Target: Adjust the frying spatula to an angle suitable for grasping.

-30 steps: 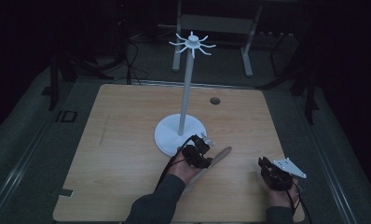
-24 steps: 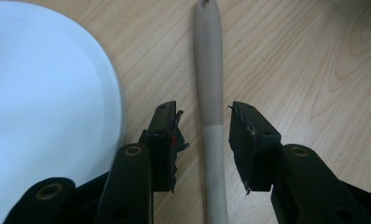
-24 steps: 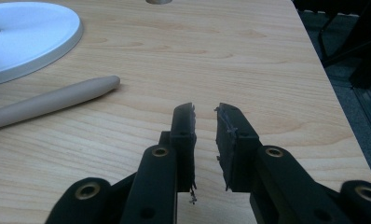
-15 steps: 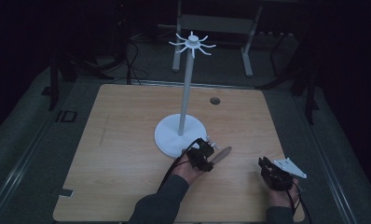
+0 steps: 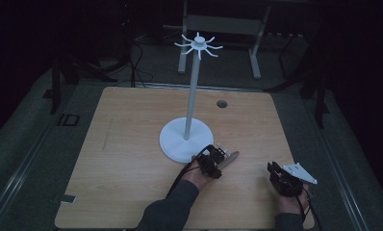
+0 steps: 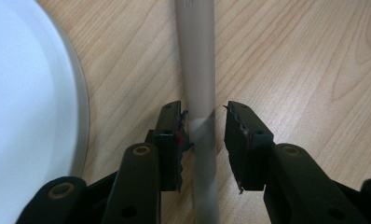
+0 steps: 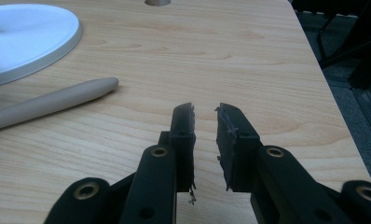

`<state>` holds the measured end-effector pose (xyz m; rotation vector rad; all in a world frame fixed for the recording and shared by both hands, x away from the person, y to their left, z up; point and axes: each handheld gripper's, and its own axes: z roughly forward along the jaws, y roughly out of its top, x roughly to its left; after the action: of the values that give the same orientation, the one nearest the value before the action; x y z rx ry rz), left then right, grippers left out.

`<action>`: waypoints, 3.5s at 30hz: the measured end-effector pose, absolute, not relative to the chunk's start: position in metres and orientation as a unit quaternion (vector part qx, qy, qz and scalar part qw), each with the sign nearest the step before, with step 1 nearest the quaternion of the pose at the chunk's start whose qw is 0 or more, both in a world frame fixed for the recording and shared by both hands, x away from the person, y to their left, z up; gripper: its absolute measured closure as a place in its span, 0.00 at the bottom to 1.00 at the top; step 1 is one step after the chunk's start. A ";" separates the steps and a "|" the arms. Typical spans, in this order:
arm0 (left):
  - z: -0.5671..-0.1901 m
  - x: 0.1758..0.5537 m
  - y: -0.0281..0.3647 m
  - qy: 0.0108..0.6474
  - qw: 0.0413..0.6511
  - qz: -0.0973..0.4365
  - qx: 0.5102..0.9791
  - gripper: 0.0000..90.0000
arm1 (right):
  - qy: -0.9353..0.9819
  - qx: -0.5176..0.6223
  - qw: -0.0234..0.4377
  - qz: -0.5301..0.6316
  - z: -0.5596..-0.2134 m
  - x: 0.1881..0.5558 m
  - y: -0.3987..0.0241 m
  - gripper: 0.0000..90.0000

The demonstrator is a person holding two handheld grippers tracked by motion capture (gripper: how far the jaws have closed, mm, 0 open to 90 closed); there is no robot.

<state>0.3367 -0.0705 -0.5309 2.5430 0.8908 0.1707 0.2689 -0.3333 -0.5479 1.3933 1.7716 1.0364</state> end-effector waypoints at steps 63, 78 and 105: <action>-0.532 0.330 0.033 0.421 0.209 0.080 0.879 0.82 | 0.675 0.535 0.323 0.393 -0.549 0.269 -0.334 0.84; -0.537 0.339 0.025 0.429 0.205 0.080 0.876 0.80 | 0.676 0.534 0.322 0.392 -0.549 0.269 -0.333 0.83; -0.506 0.317 0.034 0.430 0.273 0.123 0.851 0.83 | 0.676 0.535 0.323 0.391 -0.550 0.270 -0.334 0.83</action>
<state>0.3171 0.0342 -0.5060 2.2909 1.1581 0.3308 0.2697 -0.3337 -0.5499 1.4041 1.7739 1.0274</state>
